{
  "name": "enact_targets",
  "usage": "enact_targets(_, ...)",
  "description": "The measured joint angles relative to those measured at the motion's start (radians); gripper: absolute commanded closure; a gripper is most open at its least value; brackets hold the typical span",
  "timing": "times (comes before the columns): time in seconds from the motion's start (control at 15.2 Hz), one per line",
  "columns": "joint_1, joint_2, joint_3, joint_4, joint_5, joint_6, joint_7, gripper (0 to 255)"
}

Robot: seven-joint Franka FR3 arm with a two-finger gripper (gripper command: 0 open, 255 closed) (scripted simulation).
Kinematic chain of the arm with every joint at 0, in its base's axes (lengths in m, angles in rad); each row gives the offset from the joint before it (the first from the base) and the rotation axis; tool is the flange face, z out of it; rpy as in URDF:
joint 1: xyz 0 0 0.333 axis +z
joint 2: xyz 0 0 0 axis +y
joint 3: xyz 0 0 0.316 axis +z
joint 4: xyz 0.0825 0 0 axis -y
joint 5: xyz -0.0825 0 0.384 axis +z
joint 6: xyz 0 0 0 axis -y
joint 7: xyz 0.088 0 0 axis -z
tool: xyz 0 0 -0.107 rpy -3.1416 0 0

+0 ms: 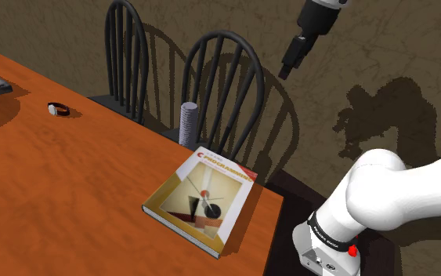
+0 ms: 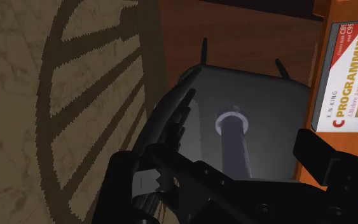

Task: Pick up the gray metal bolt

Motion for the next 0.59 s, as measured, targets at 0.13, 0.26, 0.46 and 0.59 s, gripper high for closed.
enact_targets(0.13,0.001,0.014,0.001,0.001,0.002,0.010,0.002,0)
enact_targets(0.26,0.003,0.066,0.002,0.001,0.008,0.052,0.006,0)
enact_targets(0.46,0.009,0.158,0.011,0.012,0.020,0.113,0.018,0)
enact_targets(0.59,0.011,0.218,0.010,0.018,0.025,0.155,0.018,0)
